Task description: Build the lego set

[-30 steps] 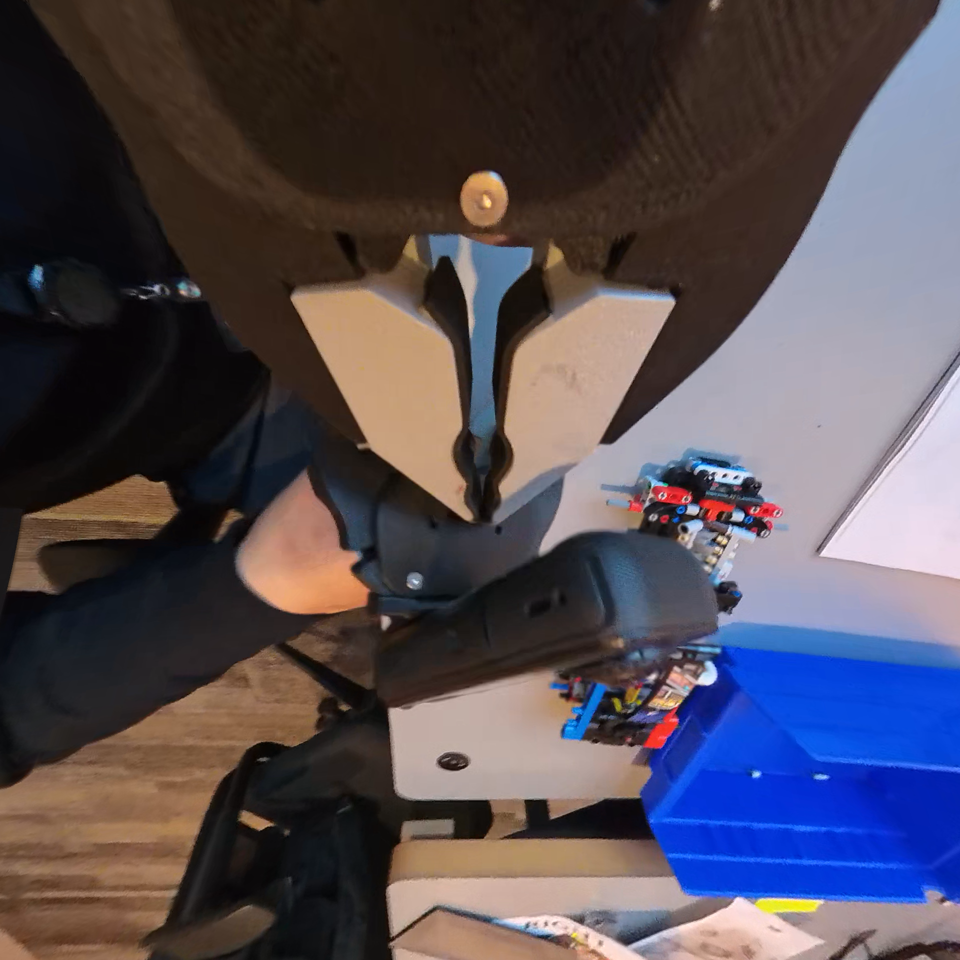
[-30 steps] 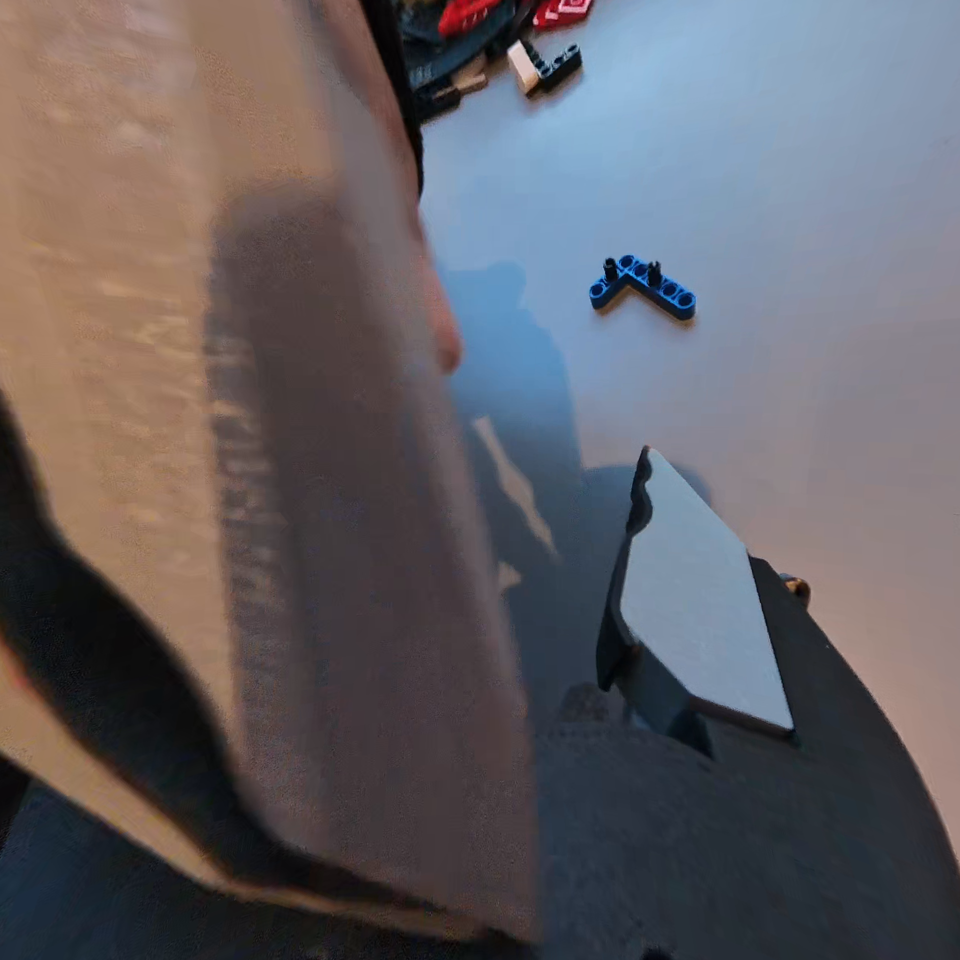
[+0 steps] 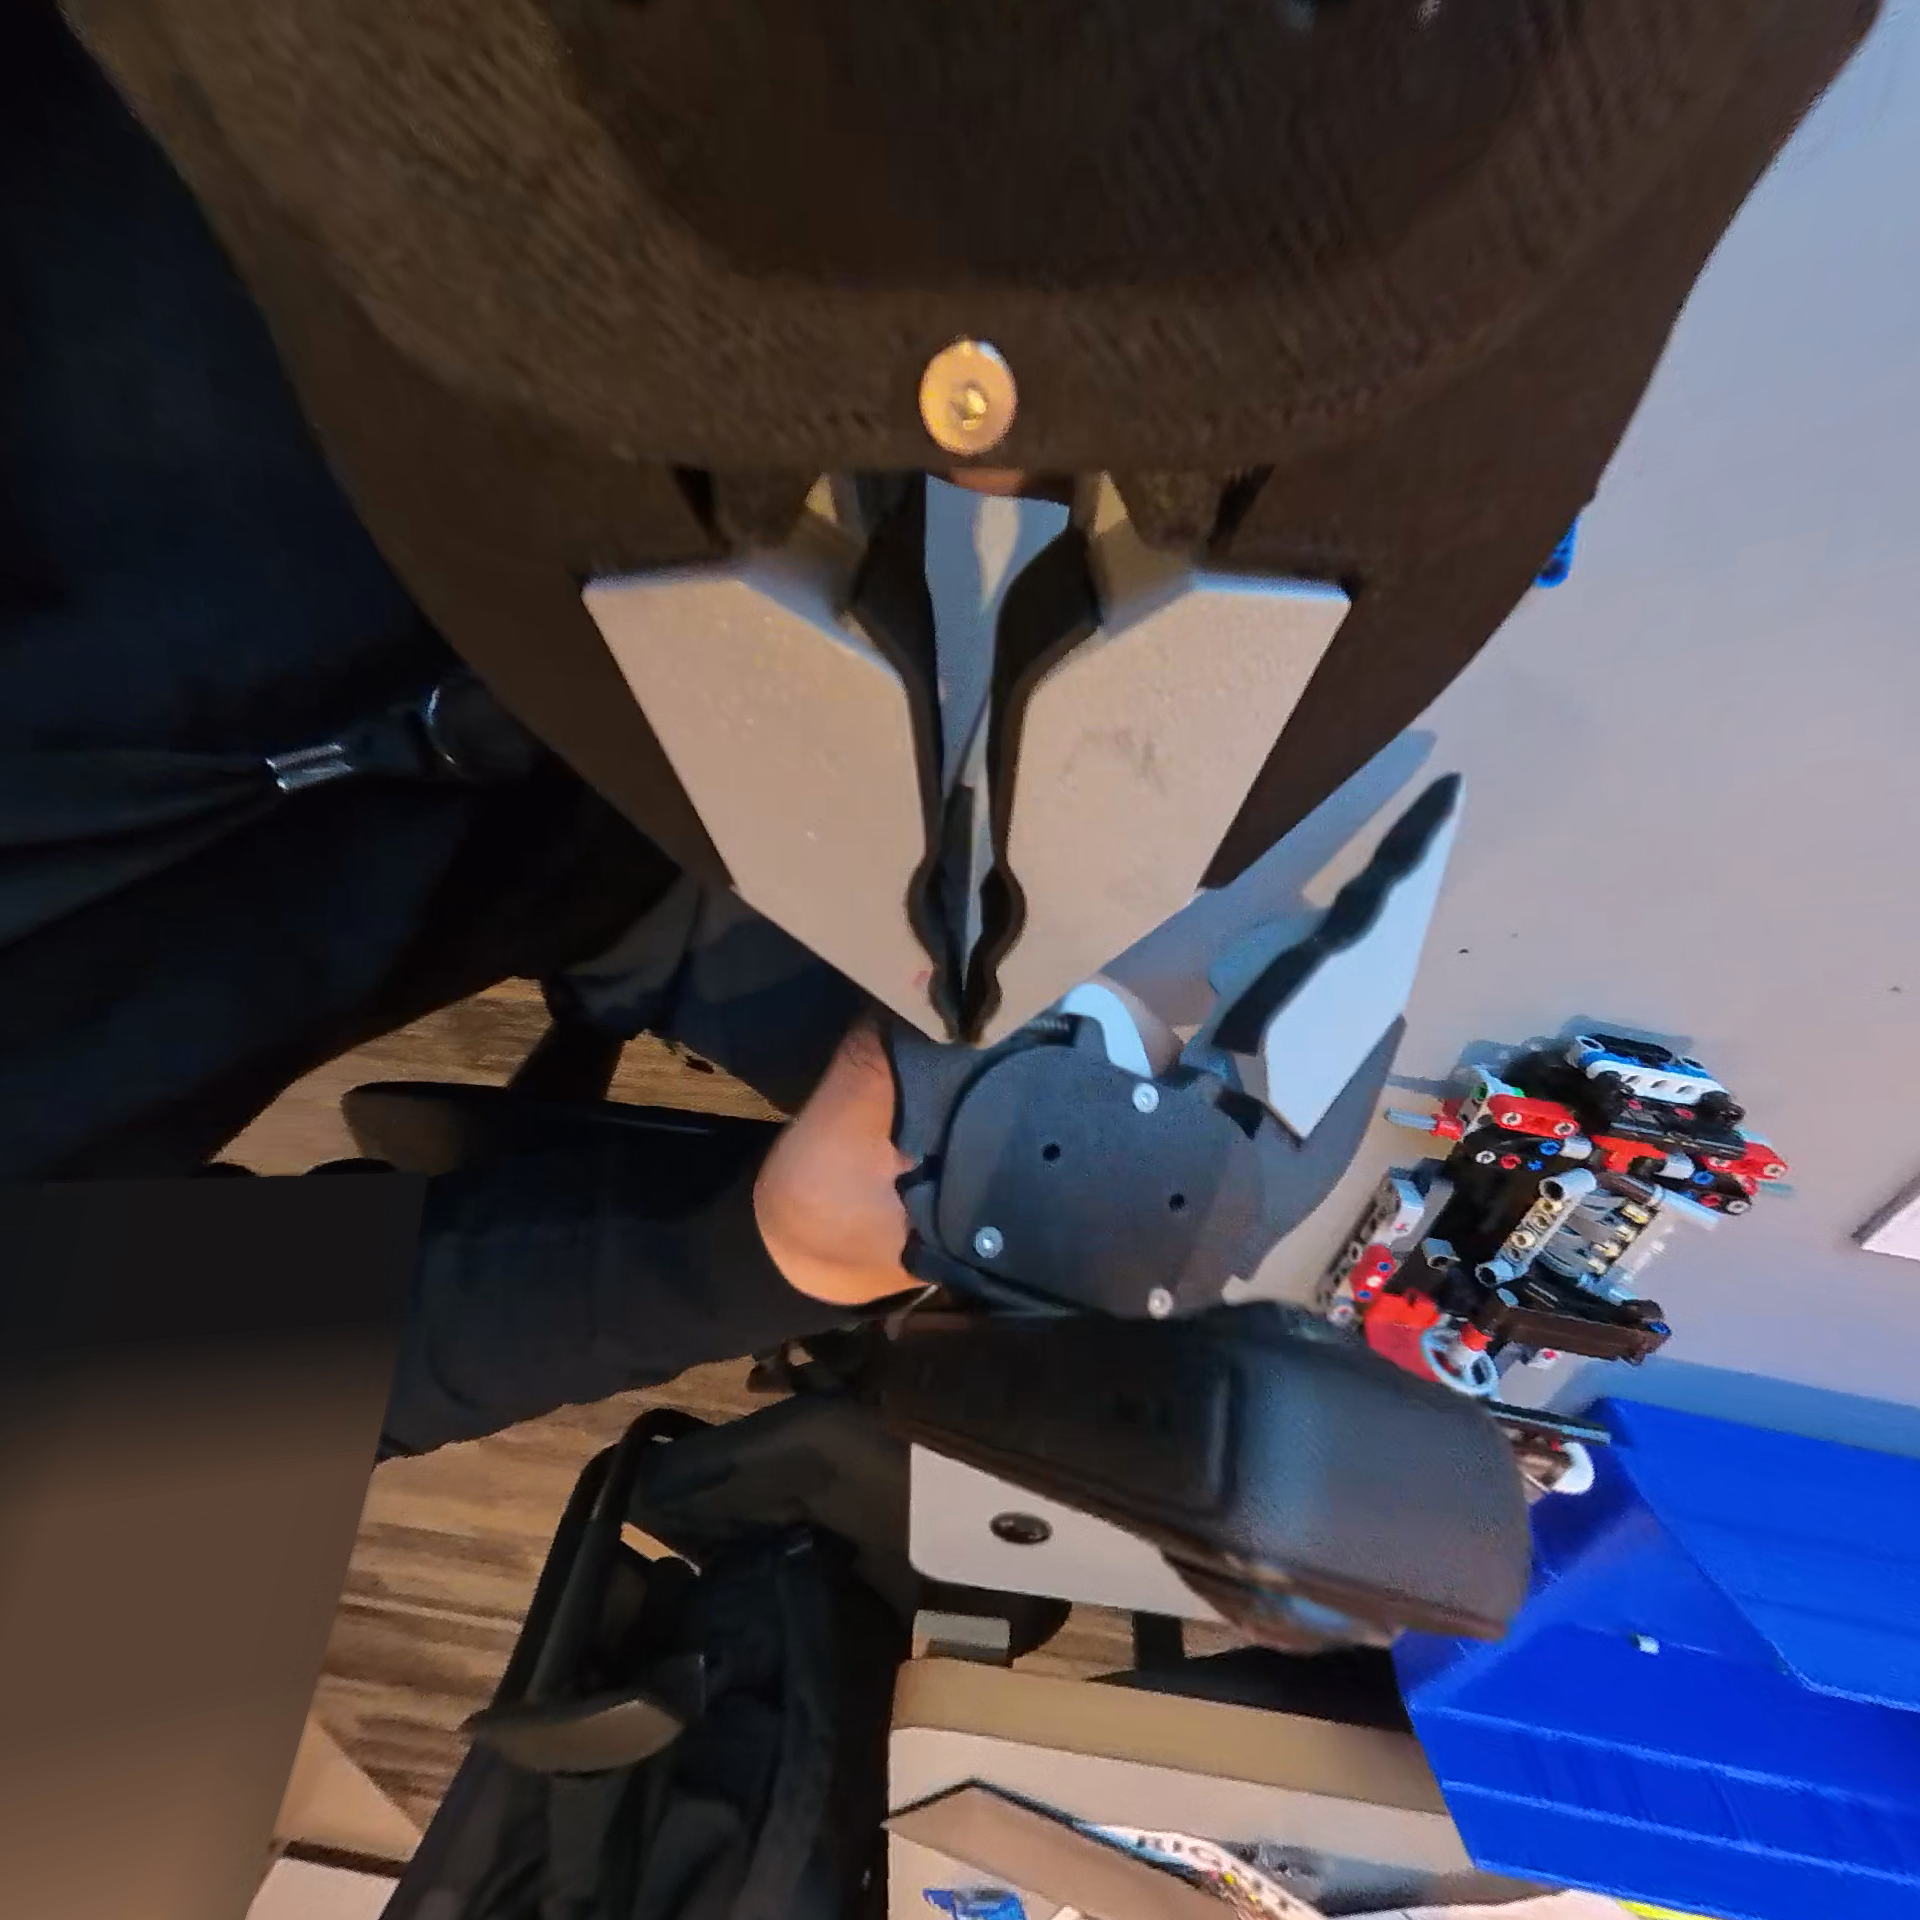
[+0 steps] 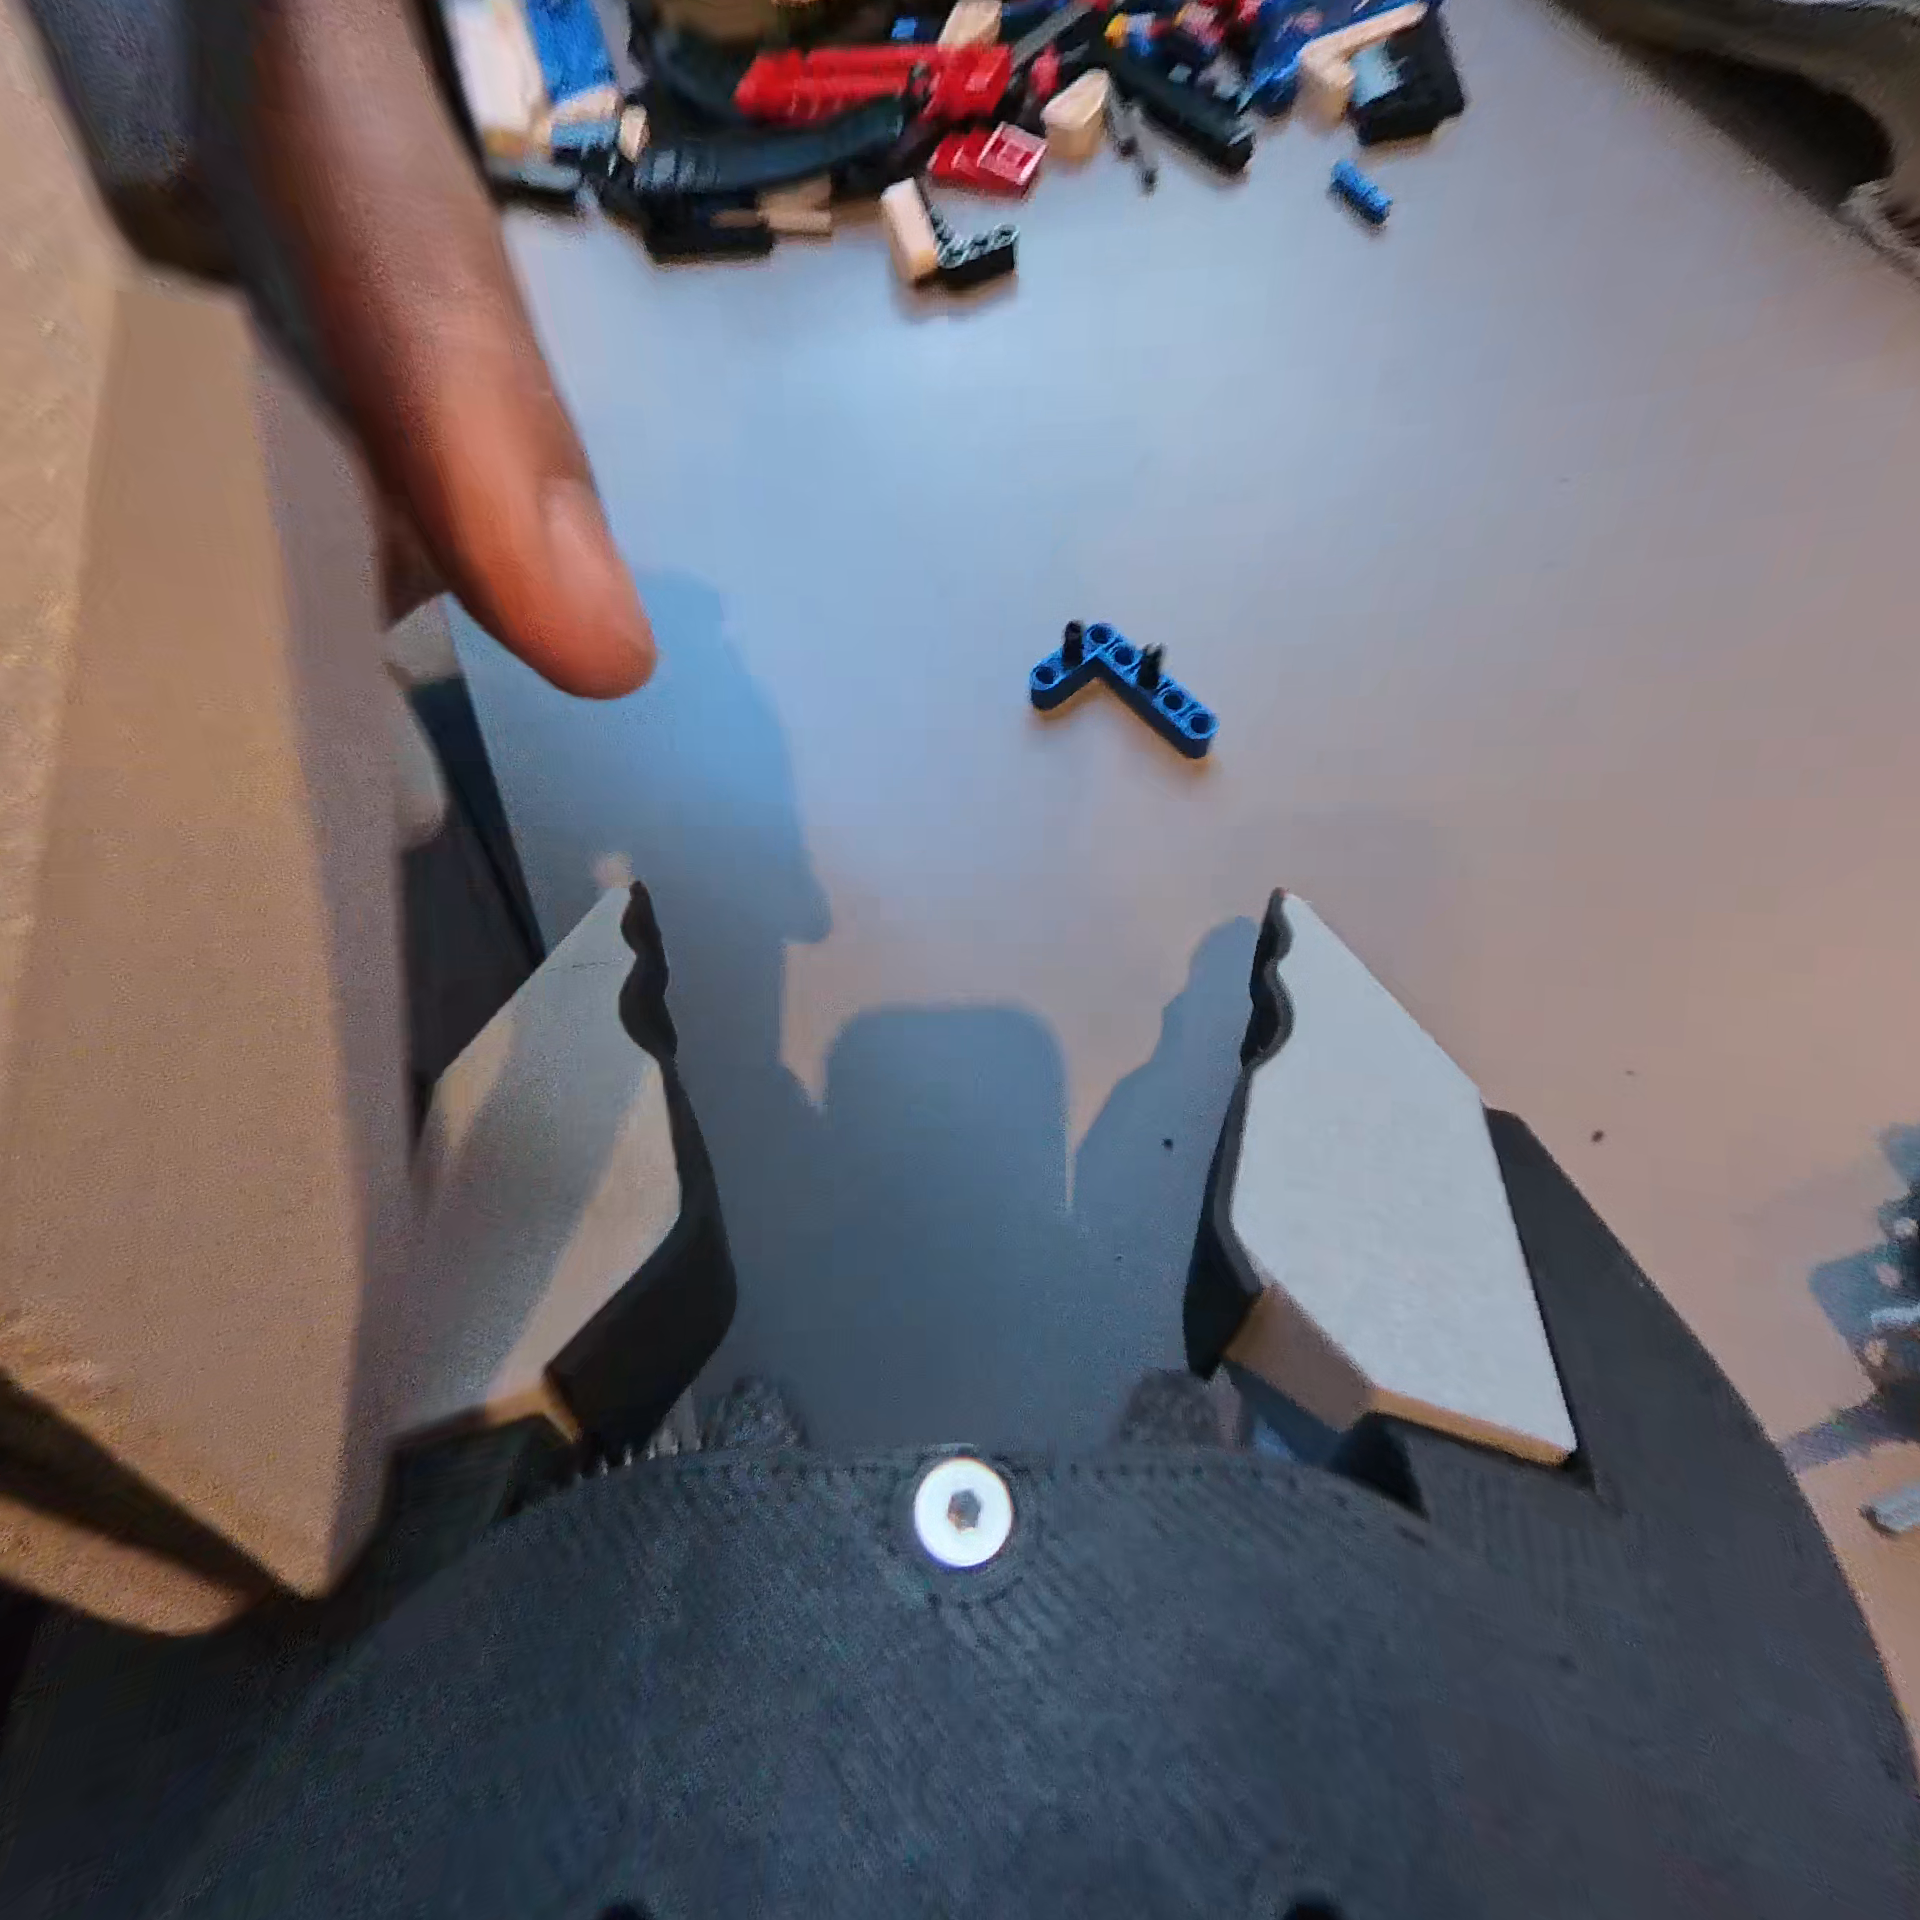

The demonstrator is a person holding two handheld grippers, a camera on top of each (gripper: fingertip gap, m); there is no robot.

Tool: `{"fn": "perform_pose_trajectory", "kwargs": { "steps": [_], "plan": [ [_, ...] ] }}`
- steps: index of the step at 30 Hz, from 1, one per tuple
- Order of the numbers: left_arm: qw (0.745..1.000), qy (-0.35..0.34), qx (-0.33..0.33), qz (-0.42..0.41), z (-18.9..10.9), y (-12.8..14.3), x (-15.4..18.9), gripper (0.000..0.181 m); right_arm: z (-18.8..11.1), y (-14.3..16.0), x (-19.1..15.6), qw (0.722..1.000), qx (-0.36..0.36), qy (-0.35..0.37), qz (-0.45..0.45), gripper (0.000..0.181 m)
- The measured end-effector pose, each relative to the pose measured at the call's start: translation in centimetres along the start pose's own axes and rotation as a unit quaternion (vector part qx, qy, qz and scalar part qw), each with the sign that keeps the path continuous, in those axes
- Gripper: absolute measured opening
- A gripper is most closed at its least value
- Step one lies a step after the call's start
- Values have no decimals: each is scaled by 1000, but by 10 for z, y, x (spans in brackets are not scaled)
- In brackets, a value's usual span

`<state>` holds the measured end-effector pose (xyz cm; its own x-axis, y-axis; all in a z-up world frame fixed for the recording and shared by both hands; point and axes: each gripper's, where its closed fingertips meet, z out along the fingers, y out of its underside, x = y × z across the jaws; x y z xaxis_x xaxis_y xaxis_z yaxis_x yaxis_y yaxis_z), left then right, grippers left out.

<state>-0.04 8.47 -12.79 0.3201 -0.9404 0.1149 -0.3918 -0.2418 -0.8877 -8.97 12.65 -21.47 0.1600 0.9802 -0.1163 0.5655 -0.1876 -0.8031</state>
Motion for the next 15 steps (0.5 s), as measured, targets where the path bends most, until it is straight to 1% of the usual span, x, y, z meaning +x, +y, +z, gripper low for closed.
{"fn": "perform_pose_trajectory", "kwargs": {
  "steps": [3,5,6,7,8,9,11,12,14,15],
  "plan": [
    [997,-61,1,39,1,-3,-5,0,-2,-7,14,999,24,34,14,106],
    [993,-92,-4,77,0,-7,-9,0,-2,-9,20,998,29,44,37,105],
    [990,-103,6,93,-2,-12,-9,0,-2,-10,21,997,31,42,53,101],
    [990,-105,8,97,-6,-15,-9,0,-3,-11,20,997,35,34,62,102],
    [990,-104,-2,90,-10,-14,-11,0,-4,-11,19,997,39,27,67,108],
    [991,-106,-13,80,-13,-12,-14,0,-6,-12,21,996,42,29,71,111],
    [991,-99,-33,83,-14,-6,-12,0,-11,-16,29,994,57,53,75,110],
    [989,-107,-37,90,-12,-4,-12,0,-12,-18,33,993,62,66,75,110],
    [985,-129,-40,105,-7,-4,-11,0,-13,-15,44,991,48,96,77,112],
    [984,-130,-36,116,-5,-6,-7,3,-12,-11,46,991,34,100,80,114]
  ]
}}
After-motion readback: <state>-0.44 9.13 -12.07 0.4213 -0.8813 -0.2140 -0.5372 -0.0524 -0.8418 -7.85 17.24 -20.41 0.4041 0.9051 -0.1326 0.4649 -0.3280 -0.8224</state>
